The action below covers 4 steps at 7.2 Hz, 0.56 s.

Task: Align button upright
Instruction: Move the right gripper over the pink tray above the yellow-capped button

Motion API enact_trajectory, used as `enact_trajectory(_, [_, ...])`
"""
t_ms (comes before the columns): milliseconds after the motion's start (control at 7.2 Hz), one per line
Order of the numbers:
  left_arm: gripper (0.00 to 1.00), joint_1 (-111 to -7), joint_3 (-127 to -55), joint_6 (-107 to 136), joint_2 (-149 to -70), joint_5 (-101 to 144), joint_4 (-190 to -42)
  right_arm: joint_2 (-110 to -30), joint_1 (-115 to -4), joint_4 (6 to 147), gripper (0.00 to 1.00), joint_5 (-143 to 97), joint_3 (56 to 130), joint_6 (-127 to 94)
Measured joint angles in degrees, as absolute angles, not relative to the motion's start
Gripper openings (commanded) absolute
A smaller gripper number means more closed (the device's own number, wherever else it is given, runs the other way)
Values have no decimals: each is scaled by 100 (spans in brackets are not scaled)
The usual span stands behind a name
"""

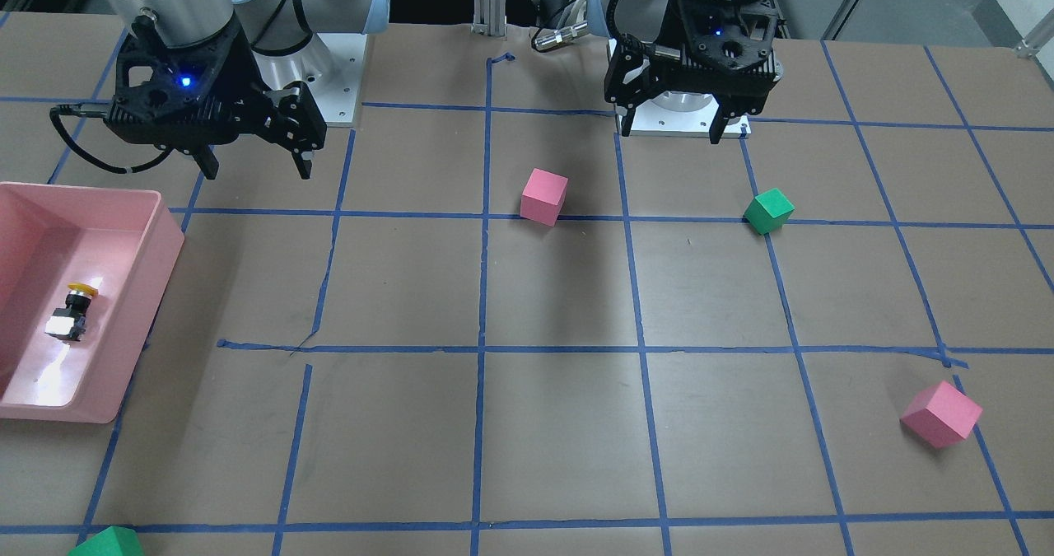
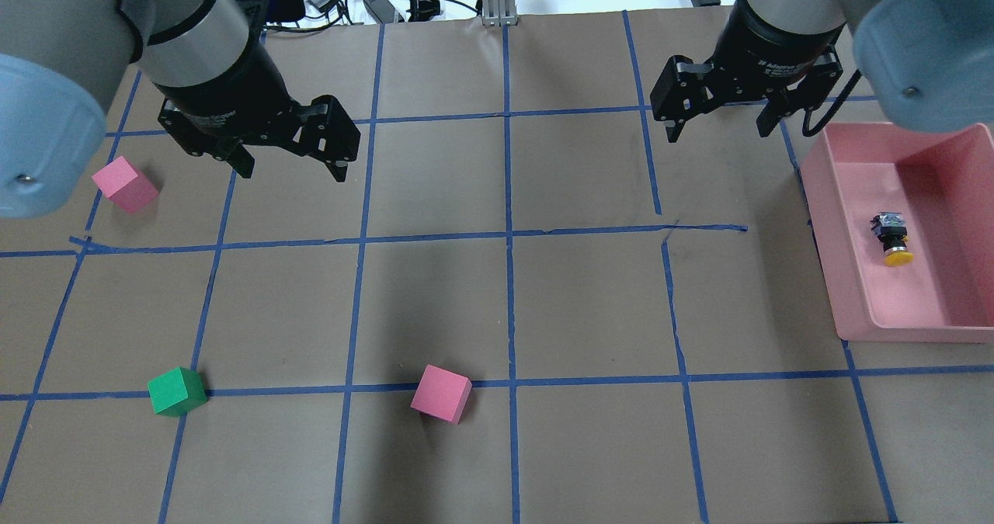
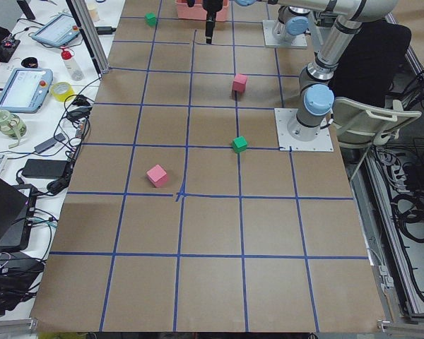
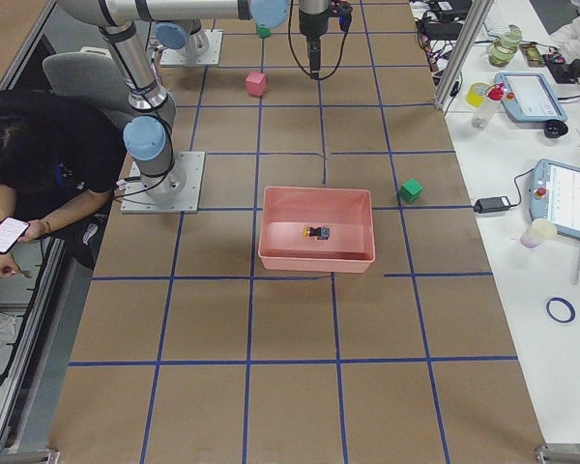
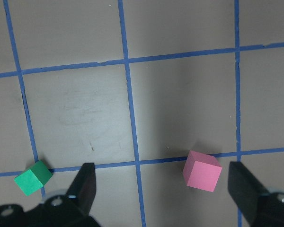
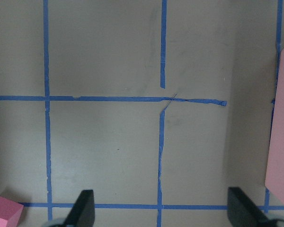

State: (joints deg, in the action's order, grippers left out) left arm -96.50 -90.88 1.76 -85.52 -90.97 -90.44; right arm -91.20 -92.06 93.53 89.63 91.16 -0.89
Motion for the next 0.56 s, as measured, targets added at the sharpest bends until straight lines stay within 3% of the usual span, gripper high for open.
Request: enact_trajectory(556, [100, -9650, -9088, 176, -8552, -9097, -9037, -9101, -9185, 9386, 100, 8966, 9121, -48])
